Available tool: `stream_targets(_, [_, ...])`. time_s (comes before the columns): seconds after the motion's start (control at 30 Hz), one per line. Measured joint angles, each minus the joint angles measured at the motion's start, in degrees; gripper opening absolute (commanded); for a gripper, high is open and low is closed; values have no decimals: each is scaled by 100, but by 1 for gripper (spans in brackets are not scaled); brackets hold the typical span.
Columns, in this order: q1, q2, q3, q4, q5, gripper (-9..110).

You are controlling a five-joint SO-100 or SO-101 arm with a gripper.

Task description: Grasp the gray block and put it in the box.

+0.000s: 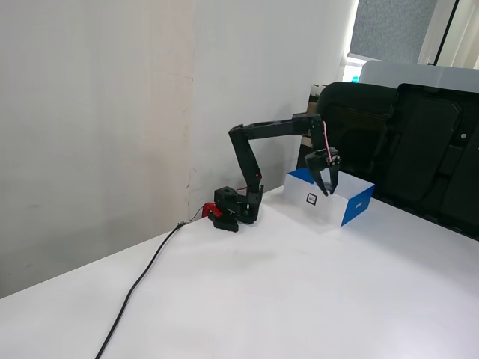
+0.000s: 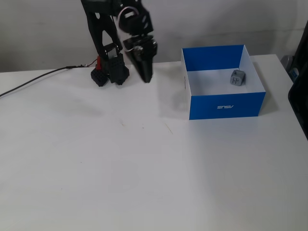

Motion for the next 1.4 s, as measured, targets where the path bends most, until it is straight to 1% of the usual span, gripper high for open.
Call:
stream_targets(0.17, [-598,659,1063,-545,-396,0])
stream_targets(0.43, [-1301,1819,3261,-2145,-1063,0])
stream_targets(0.73, [-1512,2848,4957,-3401,-1213,0])
stream_targets(0.97, [-1960,3437,5845,-3964,-554,0])
stream_targets(1.13, [-2391,3551,6100,-4025,-97,0])
stream_targets(1.4, [-2769,3735,6741,-4228,431,0])
